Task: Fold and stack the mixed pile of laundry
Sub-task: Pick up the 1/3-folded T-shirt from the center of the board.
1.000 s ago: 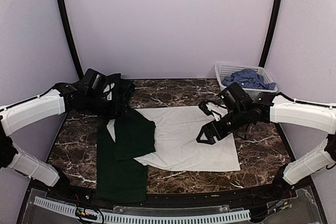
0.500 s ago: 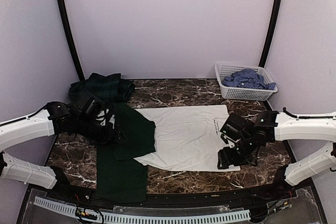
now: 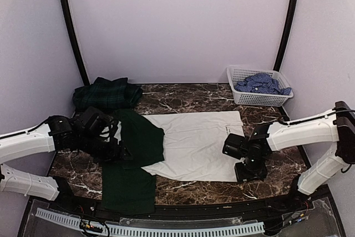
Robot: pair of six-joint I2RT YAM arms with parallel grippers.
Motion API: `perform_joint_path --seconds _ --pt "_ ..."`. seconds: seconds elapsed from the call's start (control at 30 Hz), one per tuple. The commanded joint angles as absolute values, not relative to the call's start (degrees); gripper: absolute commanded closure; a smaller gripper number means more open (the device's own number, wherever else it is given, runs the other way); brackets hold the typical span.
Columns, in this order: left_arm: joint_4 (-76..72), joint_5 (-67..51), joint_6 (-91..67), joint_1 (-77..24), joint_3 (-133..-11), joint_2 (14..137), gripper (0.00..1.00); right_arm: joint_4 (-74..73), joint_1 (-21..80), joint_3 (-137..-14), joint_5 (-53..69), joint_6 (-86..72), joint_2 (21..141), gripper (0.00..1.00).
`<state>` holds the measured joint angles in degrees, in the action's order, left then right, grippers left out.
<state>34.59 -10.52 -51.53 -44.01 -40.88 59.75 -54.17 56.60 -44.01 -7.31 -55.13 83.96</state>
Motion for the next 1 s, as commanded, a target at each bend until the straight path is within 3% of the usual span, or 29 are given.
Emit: perform_joint_path --seconds 0.0,0.17,0.37,0.7,0.73,0.97 --pt "36.2 -11.2 -53.7 -44.4 -38.3 57.3 0.28 -60.1 59.8 -48.2 -13.9 -57.2 84.4 0.41" --pt "38.3 -10.1 -55.0 -44.4 -37.9 56.1 0.28 -57.1 59.9 -46.8 -12.4 -55.2 87.1 0.40" --pt "44.4 -7.6 -61.0 -44.5 -36.0 49.7 0.29 -54.9 60.1 -46.3 -11.8 -54.5 90.1 0.47" --pt "53.5 -6.0 -68.3 -44.6 -34.7 47.0 0.30 -54.3 60.0 -47.1 -10.1 -51.9 91.7 0.89" --pt "53.9 -6.0 -69.2 -44.6 -34.6 47.1 0.31 -54.2 59.9 -47.2 -10.1 -51.7 91.7 0.97" --pt "59.8 -4.8 -73.6 -45.7 -34.4 47.3 0.39 -53.5 59.8 -48.4 -9.8 -50.8 91.8 1.00"
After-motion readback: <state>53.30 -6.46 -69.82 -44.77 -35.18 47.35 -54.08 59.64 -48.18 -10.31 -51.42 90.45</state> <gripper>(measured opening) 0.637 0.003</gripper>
